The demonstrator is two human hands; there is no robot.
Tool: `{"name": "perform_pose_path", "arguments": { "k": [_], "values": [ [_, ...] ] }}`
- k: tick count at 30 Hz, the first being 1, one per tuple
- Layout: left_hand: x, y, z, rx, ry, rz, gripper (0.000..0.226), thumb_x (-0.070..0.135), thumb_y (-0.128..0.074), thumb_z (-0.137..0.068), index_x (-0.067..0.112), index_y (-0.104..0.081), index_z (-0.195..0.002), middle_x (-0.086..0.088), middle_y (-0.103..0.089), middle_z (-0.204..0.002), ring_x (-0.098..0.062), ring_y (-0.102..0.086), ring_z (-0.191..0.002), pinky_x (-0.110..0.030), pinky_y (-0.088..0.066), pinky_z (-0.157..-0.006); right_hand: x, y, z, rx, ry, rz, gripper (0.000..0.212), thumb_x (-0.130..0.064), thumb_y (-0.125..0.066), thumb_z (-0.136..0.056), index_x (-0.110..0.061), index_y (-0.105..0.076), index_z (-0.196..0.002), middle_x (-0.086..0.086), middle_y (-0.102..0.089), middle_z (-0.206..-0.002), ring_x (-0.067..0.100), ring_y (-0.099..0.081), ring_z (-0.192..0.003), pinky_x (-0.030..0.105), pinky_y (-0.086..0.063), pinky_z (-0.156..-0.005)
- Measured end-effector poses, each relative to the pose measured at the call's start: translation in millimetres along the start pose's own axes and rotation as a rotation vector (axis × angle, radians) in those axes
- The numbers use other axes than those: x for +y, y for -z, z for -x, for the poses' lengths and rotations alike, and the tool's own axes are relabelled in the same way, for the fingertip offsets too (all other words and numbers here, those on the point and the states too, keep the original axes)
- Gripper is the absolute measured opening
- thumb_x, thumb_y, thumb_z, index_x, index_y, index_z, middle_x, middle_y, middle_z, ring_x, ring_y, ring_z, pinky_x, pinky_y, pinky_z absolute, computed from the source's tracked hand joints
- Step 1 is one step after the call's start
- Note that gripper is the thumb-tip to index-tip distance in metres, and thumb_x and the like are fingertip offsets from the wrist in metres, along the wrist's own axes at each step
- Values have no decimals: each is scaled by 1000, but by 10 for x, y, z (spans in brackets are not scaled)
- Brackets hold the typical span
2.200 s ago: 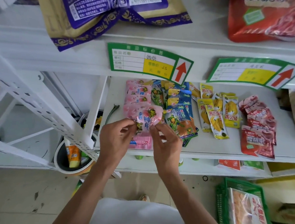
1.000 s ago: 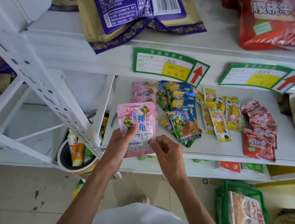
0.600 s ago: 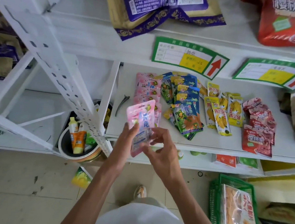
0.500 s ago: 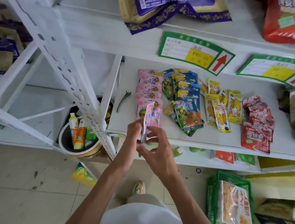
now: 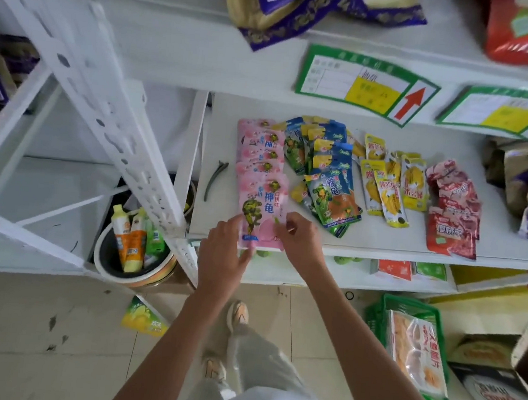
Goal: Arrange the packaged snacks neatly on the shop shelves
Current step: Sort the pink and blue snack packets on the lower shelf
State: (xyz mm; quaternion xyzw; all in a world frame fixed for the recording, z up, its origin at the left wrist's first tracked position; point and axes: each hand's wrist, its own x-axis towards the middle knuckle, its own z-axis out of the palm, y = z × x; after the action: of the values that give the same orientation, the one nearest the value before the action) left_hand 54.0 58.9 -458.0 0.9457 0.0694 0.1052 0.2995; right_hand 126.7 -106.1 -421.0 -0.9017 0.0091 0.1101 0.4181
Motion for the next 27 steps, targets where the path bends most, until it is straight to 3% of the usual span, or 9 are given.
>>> {"name": "perform_pose_path", "arguments": {
  "k": [4, 8, 11, 15, 18, 20, 24, 27],
  "values": [
    [-16, -93, -210, -18, -18, -169, 39, 45, -76, -88, 23, -52, -110, 5, -57, -94, -17, -57, -80, -32, -42, -68, -25, -56, -149, 78, -45, 268, 27, -46, -65, -96, -20, -58, -89, -2, -61, -84, 20, -59, -73, 30, -42, -59],
    [-25, -147, -316, 14, -25, -220, 45, 49, -75, -86, 18, -55, -113, -1, -56, -96, -20, -55, -84, -33, -47, -68, -35, -99, -139, 128, -57, 312, 34, -51, -62, -97, -20, -49, -106, -3, -58, -95, 21, -57, -79, 33, -42, -68],
    [-27, -176, -371, 30, 3, -220, 46, 49, -76, -85, 18, -57, -114, -3, -56, -98, -20, -53, -88, -32, -47, -69, 28, -130, -167, 139, -40, 288, 35, -55, -57, -101, -22, -49, -105, -1, -59, -100, 23, -60, -82, 38, -50, -72],
    [-8, -200, -569, 57, 40, -239, 43, 47, -75, -86, 18, -57, -110, -4, -56, -97, -22, -55, -85, -31, -44, -66, -51, -127, -372, 130, 25, 301, 36, -54, -57, -101, -19, -53, -103, 2, -61, -98, 25, -63, -84, 36, -47, -69],
    [-12, -212, -643, 74, 55, -233, 40, 43, -77, -83, 18, -58, -108, -4, -56, -96, -23, -57, -83, -29, -42, -60, -133, -33, -479, 128, 42, 427, 40, -55, -60, -99, -17, -60, -111, 4, -63, -109, 25, -62, -84, 34, -47, -68],
    [-28, -231, -622, 87, 69, -197, 41, 41, -78, -82, 19, -59, -111, -3, -58, -99, -21, -56, -83, -27, -40, -60, -221, 85, -603, 167, 48, 433, 34, -45, -60, -98, -17, -63, -117, 5, -64, -114, 24, -59, -81, 29, -43, -64],
    [-60, -291, -545, 119, 85, -138, 47, 40, -82, -80, 21, -61, -118, -1, -60, -106, -17, -54, -84, -29, -46, -67, -641, 271, -1330, 303, 37, 387, 18, -28, -49, -95, -14, -58, -102, 2, -60, -90, 20, -50, -71, 27, -33, -57],
    [-53, -294, -537, 141, 81, -133, 49, 40, -81, -81, 20, -62, -120, 0, -60, -108, -16, -55, -86, -30, -47, -70, -915, 239, -2068, 227, -34, 442, 17, -32, -52, -103, -17, -53, -96, -4, -47, -79, 16, -49, -74, 27, -36, -59]
  ]
}}
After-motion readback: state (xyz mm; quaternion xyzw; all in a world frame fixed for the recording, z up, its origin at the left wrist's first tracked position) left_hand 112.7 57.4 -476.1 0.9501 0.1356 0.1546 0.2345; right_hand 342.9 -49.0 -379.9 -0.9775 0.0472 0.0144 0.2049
